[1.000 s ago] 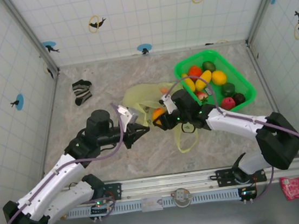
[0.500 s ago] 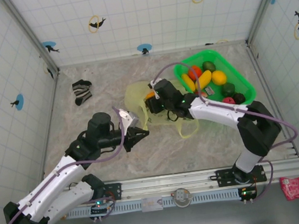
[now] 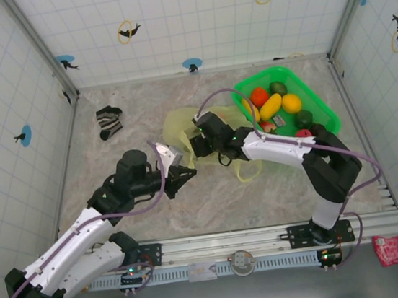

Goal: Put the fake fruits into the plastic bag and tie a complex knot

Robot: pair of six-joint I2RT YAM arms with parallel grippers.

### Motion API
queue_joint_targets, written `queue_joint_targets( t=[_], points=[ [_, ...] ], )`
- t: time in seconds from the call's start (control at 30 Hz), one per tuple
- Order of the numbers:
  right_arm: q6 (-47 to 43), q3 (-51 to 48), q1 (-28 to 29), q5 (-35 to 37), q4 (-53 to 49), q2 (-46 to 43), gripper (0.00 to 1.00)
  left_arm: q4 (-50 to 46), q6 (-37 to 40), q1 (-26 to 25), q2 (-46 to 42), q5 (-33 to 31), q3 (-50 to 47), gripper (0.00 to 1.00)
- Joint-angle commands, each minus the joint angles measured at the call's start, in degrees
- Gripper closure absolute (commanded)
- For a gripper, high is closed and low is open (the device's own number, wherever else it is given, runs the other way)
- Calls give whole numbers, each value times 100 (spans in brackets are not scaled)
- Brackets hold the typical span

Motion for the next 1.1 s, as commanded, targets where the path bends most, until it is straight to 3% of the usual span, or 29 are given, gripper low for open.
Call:
queue_joint_targets(
  t=[0.0, 0.2, 0.4, 0.67, 0.73, 0.9, 1.07],
  points=[
    [-66, -273, -26, -182, 329, -515, 25, 69, -58, -22, 1, -9, -103, 100],
    [56, -1097, -120, -871, 965, -1390, 42, 149, -189, -25, 82, 63, -261, 100],
    [158, -1905, -241, -1595, 1786, -2224, 52, 281, -254, -22, 161, 84, -285, 100],
    [591, -2092, -1025, -2369, 2087, -2981, 50, 436, -172, -25, 284, 236, -255, 100],
    [685, -2077, -1435, -2254, 1916, -3085, 48, 497, -168, -24, 259, 273, -294, 100],
    [889, -1743, -2444, -1023, 707, -2829, 42, 596, -169, -25, 254, 461, -321, 100],
    [1527, -1493, -3349, -735, 323, -2045, 39, 711, -117, -25, 210, 510, -394, 100]
  ],
)
